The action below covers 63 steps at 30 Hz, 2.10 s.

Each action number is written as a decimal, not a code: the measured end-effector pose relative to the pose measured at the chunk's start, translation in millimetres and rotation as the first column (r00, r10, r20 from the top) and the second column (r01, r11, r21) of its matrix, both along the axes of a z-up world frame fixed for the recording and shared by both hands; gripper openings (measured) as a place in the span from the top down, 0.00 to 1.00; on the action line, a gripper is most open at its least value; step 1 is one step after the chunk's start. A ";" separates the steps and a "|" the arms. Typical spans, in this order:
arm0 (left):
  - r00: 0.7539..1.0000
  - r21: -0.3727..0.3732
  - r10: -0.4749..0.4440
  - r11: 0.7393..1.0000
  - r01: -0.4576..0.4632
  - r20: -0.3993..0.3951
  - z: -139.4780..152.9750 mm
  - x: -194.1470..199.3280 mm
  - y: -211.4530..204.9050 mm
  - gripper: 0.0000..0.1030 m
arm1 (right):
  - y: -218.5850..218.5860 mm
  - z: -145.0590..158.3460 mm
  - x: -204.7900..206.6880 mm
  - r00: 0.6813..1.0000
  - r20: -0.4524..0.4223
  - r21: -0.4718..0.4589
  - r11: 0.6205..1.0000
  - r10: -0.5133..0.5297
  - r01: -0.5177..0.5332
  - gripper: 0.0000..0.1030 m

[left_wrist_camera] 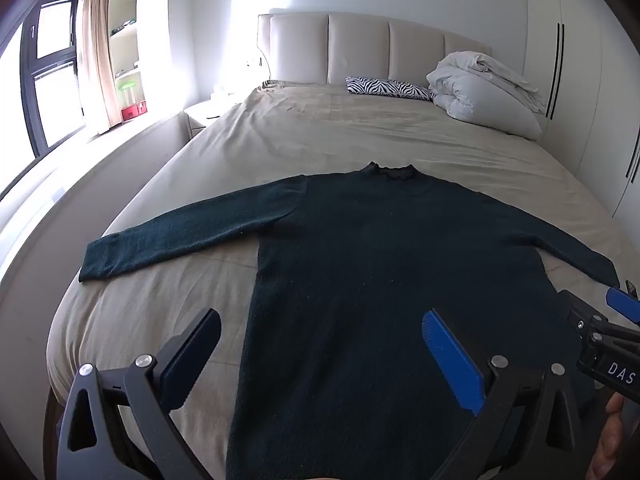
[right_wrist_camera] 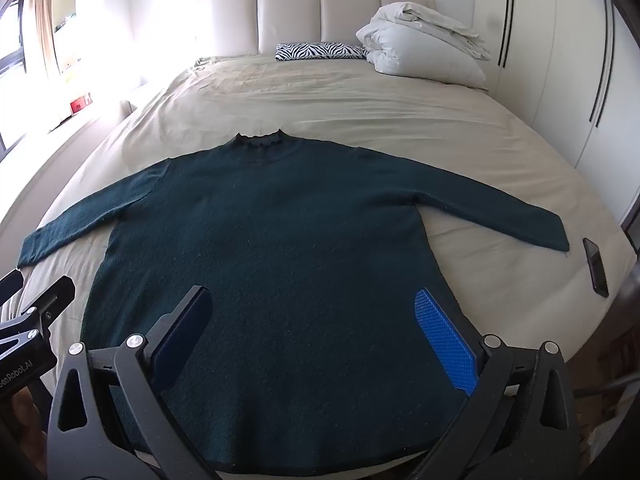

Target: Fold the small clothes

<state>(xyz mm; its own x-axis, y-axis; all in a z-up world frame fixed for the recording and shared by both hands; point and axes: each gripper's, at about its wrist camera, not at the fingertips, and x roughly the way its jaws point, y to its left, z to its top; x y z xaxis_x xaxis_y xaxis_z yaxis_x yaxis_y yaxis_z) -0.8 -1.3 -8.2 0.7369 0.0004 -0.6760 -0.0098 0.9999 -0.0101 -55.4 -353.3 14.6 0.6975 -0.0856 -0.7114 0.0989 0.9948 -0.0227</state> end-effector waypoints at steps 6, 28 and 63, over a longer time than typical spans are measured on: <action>1.000 -0.001 -0.002 1.000 0.002 0.001 2.7 1.2 0.0 0.00 | 1.8 -5.6 -1.3 1.000 -0.002 0.001 1.000 0.001 -0.001 0.00; 1.000 -0.003 -0.002 1.000 0.002 -0.002 3.8 1.6 0.0 0.00 | 2.9 -8.8 -0.5 1.000 -0.009 0.003 1.000 0.001 -0.001 0.00; 1.000 -0.005 -0.002 1.000 0.002 -0.004 3.6 -0.1 0.6 0.00 | 7.7 -14.4 -1.3 1.000 -0.015 0.007 1.000 0.002 -0.002 0.00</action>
